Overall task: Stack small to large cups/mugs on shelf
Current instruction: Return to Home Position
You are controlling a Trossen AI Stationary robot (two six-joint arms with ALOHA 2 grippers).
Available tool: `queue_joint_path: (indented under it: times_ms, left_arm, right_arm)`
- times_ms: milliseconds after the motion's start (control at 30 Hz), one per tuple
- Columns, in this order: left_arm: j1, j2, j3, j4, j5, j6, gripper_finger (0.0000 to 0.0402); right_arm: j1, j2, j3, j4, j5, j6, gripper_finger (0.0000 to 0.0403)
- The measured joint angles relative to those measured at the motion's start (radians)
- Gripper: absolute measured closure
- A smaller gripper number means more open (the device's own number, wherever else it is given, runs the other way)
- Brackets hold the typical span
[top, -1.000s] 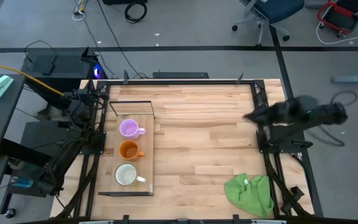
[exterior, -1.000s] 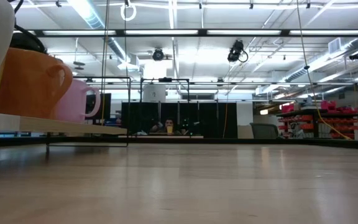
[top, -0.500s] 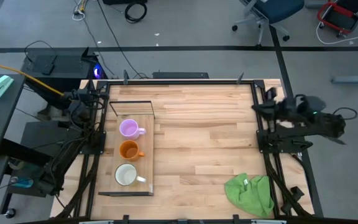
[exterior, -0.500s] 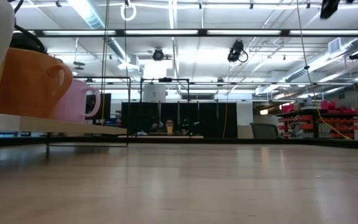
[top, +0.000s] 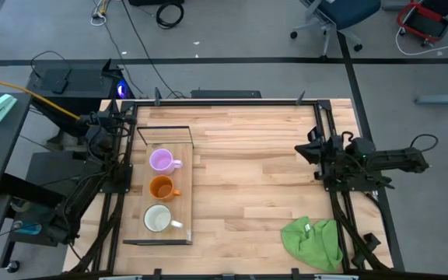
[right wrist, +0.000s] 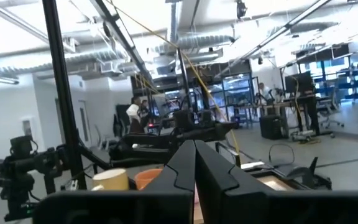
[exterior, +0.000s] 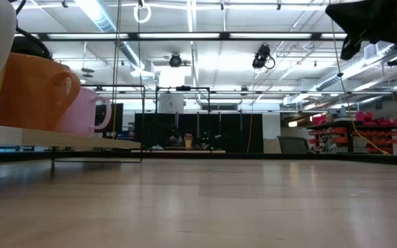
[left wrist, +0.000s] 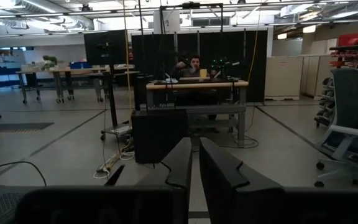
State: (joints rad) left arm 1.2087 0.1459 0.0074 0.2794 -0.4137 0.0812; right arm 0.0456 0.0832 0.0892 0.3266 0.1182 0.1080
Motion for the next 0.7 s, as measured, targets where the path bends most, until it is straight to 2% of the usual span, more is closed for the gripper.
queue_joint_path:
  times_ms: [200,400,700]
  left_arm:
    - [0.0,0.0,0.0,0.0,0.0,0.0,0.0366]
    - [0.0,0.0,0.0,0.0,0.0,0.0,0.0371]
    - [0.0,0.0,0.0,0.0,0.0,0.0,0.0361]
  right_arm:
    - [0.0,0.001,-0.079,0.095,0.0,0.006,0.039]
    - [0.0,0.001,-0.082,0.098,0.0,0.0,0.039]
    - [0.0,0.001,-0.082,-0.056,0.0,-0.152,0.0389]
